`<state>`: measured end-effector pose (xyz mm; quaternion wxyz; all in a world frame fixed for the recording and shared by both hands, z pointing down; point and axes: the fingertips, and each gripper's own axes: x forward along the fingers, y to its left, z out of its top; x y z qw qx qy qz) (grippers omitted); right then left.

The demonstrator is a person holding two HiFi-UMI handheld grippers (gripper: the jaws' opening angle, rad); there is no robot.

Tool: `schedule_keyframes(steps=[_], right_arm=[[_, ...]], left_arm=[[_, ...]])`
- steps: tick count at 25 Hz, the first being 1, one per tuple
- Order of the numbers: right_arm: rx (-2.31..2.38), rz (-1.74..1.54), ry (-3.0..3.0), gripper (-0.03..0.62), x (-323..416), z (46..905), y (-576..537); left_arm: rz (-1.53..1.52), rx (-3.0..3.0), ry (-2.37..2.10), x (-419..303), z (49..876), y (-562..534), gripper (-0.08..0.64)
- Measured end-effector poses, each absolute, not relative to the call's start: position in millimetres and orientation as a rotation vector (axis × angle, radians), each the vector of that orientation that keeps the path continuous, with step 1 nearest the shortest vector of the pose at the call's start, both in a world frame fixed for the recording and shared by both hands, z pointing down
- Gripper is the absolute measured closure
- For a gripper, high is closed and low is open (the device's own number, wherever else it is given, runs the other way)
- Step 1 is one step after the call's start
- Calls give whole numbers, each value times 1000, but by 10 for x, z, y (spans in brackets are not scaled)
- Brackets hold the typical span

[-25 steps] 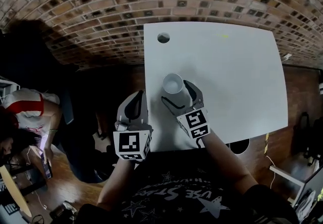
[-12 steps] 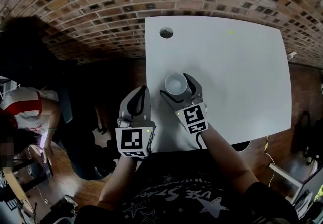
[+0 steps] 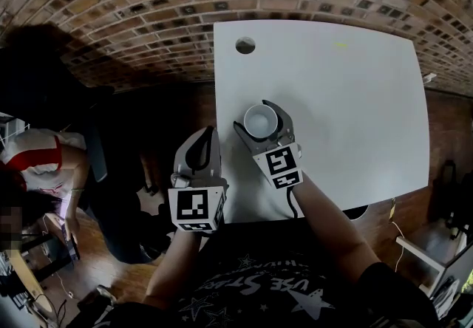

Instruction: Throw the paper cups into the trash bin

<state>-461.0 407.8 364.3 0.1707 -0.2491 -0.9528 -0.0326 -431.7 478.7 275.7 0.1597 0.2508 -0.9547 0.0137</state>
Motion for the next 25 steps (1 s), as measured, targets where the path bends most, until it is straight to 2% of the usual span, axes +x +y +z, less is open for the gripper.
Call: schedule_keyframes(steps=[10, 25], right_arm=[[-672, -135, -2728, 242, -4598, 3579, 4084], [-657, -22, -2920, 244, -4208, 2595, 3907]], left_arm=[[40, 739, -2749, -4319, 2671, 4858, 555], [21, 830, -2830, -4191, 2278, 4962, 555]])
